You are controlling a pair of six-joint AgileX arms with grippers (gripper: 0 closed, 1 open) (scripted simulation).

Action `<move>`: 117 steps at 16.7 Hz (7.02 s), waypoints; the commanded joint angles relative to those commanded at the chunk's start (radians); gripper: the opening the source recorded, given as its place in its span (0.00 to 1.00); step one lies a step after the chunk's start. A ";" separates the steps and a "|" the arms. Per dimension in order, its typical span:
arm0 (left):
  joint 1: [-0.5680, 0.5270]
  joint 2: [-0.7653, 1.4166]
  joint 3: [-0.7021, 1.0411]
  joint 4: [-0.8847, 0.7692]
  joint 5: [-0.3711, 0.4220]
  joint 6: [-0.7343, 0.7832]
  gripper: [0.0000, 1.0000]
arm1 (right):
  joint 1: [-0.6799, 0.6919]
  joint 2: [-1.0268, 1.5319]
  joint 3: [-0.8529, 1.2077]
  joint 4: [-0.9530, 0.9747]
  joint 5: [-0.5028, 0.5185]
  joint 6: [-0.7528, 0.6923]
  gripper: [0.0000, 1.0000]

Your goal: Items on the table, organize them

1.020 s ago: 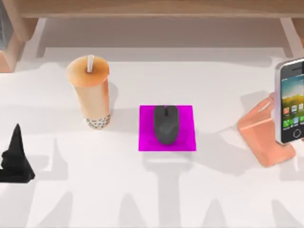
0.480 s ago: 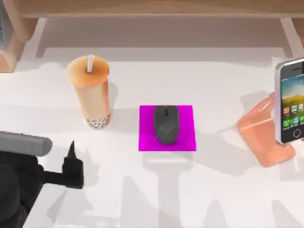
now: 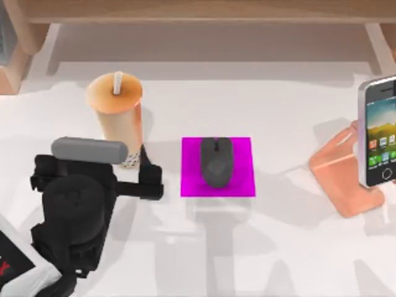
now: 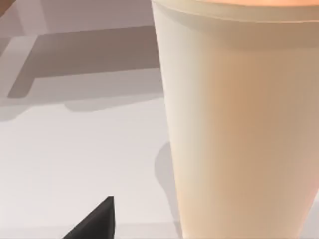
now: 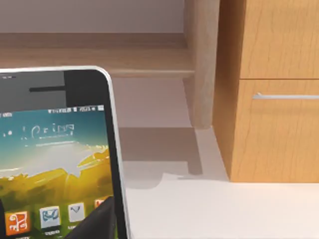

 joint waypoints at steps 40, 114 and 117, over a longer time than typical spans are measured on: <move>0.072 0.212 0.224 0.133 0.010 0.010 0.00 | 0.000 0.000 0.000 0.000 0.000 0.000 1.00; 0.344 0.198 1.206 -0.854 0.281 0.044 1.00 | 0.000 0.000 0.000 0.000 0.000 0.000 1.00; 0.344 0.198 1.206 -0.854 0.281 0.044 1.00 | 0.000 0.000 0.000 0.000 0.000 0.000 1.00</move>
